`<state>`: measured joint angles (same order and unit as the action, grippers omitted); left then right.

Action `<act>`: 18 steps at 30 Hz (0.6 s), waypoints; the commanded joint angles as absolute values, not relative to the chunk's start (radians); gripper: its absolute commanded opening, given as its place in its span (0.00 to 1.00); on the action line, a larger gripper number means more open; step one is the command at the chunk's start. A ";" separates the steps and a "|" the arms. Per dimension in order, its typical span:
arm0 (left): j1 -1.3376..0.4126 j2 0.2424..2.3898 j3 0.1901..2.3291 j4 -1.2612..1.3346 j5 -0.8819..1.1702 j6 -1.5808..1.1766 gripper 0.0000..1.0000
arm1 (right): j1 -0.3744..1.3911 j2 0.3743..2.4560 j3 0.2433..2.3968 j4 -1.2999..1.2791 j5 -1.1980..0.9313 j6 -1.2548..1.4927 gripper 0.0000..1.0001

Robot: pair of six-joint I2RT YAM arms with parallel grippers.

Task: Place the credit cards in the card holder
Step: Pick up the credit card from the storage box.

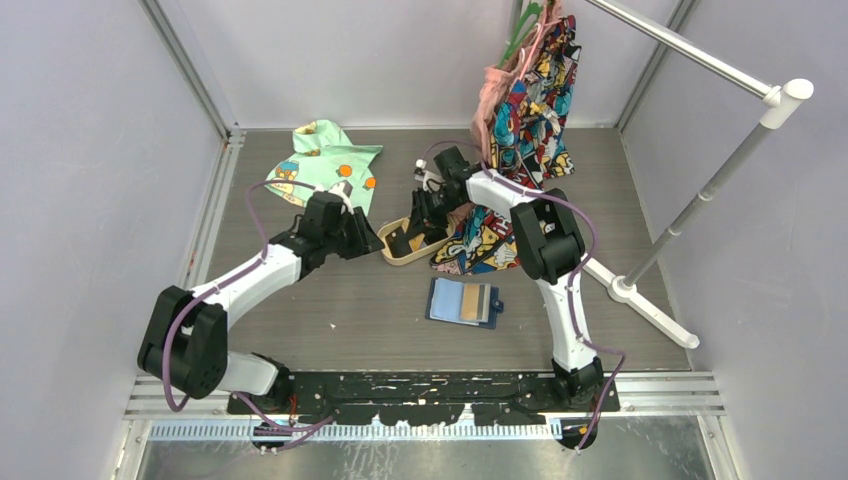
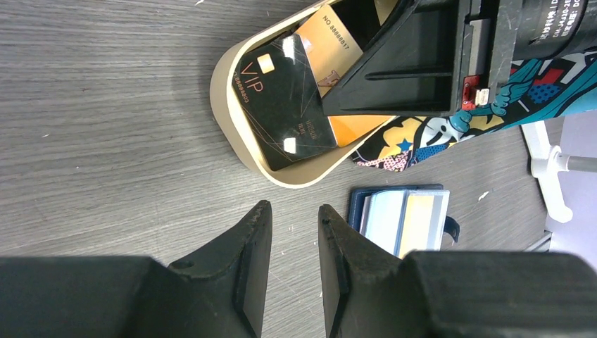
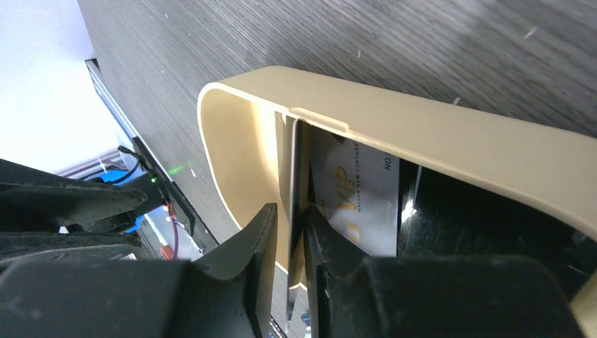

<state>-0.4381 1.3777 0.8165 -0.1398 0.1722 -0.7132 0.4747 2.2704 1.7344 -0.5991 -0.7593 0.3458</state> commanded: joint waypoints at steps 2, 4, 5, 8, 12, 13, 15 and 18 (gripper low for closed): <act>-0.440 1.337 0.812 -0.116 0.173 -0.705 0.32 | 0.468 2.191 1.737 -0.589 -0.753 0.330 0.26; -0.440 1.333 0.809 -0.115 0.170 -0.704 0.32 | 0.468 2.188 1.734 -0.591 -0.743 0.326 0.25; -0.440 1.333 0.807 -0.115 0.169 -0.705 0.32 | 0.468 2.188 1.733 -0.597 -0.733 0.322 0.23; -0.440 1.330 0.802 -0.112 0.171 -0.708 0.32 | 0.467 2.184 1.736 -0.614 -0.693 0.301 0.16; -0.440 1.319 0.799 -0.108 0.174 -0.712 0.32 | 0.468 2.164 1.744 -0.642 -0.626 0.257 0.07; -0.440 1.315 0.797 -0.106 0.175 -0.715 0.32 | 0.467 2.155 1.745 -0.649 -0.616 0.244 0.05; -0.440 1.301 0.786 -0.081 0.189 -0.722 0.32 | 0.466 2.136 1.750 -0.664 -0.594 0.219 0.03; -0.440 1.268 0.752 -0.011 0.211 -0.744 0.33 | 0.466 2.108 1.757 -0.681 -0.571 0.189 0.01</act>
